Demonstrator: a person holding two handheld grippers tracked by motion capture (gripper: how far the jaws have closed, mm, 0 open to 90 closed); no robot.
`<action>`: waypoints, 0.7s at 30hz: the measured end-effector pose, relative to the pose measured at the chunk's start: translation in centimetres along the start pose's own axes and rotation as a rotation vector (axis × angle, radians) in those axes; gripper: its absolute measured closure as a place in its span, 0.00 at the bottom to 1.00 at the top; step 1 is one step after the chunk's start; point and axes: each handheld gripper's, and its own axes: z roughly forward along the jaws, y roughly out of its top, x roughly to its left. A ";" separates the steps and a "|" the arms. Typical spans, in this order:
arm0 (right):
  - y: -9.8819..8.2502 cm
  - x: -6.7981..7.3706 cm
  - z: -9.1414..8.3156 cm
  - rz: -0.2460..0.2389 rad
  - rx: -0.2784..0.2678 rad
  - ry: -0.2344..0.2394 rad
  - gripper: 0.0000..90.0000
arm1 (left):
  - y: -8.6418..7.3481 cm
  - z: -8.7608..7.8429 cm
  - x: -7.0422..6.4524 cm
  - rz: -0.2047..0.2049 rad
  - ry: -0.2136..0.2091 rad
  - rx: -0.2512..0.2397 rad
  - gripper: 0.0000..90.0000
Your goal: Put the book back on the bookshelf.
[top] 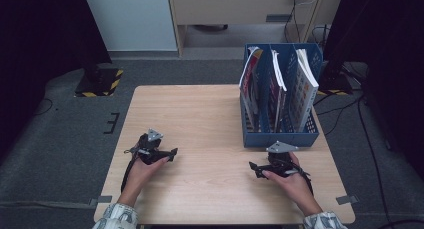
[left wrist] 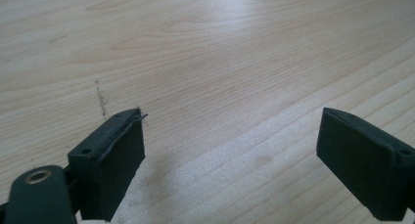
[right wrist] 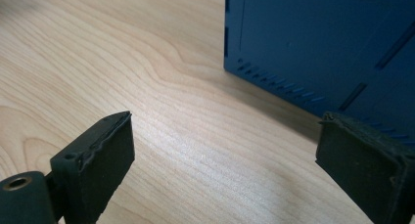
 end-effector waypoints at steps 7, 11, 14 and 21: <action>-0.3 0.0 0.7 -0.005 0.028 -0.003 0.08 | -0.4 0.7 -0.1 0.006 -0.005 0.040 0.09; -0.4 0.1 0.9 0.003 0.041 0.002 0.08 | -0.6 0.9 -0.1 0.006 -0.004 0.054 0.08; -0.4 0.1 1.1 -0.004 0.043 -0.003 0.08 | -0.8 1.2 -0.1 0.001 -0.003 0.064 0.07; -0.5 0.1 1.5 0.001 0.052 -0.011 0.08 | -0.8 1.3 -0.2 0.009 0.000 0.062 0.05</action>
